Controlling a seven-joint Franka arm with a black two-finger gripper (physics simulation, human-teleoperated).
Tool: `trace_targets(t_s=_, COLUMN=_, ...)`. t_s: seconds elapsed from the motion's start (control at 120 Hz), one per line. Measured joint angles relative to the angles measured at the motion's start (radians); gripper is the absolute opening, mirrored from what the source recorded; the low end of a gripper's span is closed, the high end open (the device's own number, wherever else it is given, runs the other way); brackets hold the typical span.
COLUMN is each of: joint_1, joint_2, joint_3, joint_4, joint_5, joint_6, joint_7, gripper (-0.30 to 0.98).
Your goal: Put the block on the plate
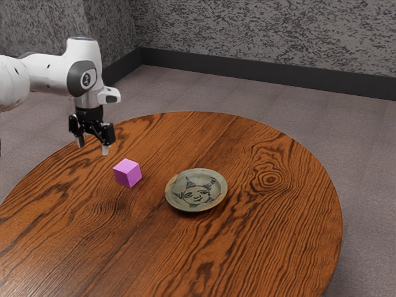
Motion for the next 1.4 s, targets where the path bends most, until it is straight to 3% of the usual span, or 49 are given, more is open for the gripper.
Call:
trace_targets(t_s=0.2, joint_1=0.019, joint_2=0.084, joint_3=-0.001, joint_4=0.036, joint_5=-0.017, joint_6=0.04, joint_7=0.043, gripper=0.69)
trace_targets(t_s=0.6, joint_1=0.033, joint_2=0.268, joint_3=-0.039, joint_4=0.305, joint_5=-0.097, joint_6=0.04, joint_7=0.107, gripper=0.69)
trace_targets(t_s=0.917, joint_1=0.036, joint_2=0.337, joint_3=-0.041, joint_4=0.307, joint_5=-0.142, joint_6=0.061, joint_7=0.155, gripper=0.69)
trace_targets(t_s=1.4, joint_1=0.053, joint_2=0.405, joint_3=-0.044, joint_4=0.328, joint_5=-0.159, joint_6=0.072, joint_7=0.195, gripper=0.69)
